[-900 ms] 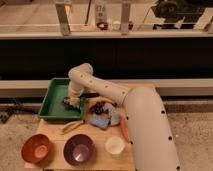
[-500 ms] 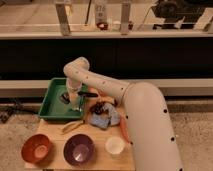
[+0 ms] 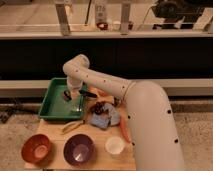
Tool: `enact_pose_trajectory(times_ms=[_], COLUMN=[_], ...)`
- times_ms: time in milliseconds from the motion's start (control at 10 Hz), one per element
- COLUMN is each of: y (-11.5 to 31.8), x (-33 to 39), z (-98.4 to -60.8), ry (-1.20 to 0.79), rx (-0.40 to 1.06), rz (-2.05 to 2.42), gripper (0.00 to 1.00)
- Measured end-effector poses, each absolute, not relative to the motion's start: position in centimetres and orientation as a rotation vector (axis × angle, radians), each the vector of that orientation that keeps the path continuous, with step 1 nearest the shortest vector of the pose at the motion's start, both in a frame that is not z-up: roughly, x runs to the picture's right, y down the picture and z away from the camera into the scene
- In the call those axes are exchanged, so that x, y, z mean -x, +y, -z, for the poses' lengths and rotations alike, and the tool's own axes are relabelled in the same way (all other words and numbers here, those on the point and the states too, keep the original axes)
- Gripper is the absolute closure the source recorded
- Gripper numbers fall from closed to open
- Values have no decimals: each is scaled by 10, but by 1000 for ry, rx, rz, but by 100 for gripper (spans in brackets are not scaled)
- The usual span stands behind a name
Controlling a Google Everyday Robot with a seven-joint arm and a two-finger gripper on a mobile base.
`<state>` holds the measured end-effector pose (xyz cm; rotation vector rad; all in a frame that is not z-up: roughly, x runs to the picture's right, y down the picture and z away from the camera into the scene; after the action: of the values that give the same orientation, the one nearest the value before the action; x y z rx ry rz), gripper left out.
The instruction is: Place brush in paper cup
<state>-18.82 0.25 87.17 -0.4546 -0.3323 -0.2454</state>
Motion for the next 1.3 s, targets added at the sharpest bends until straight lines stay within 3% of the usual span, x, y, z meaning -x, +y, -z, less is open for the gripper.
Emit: enact_pose_trajectory(times_ms=[1300], y=[-36], x=[124], z=[-835], ry=[-399], rx=[400], rz=[150], gripper=[100])
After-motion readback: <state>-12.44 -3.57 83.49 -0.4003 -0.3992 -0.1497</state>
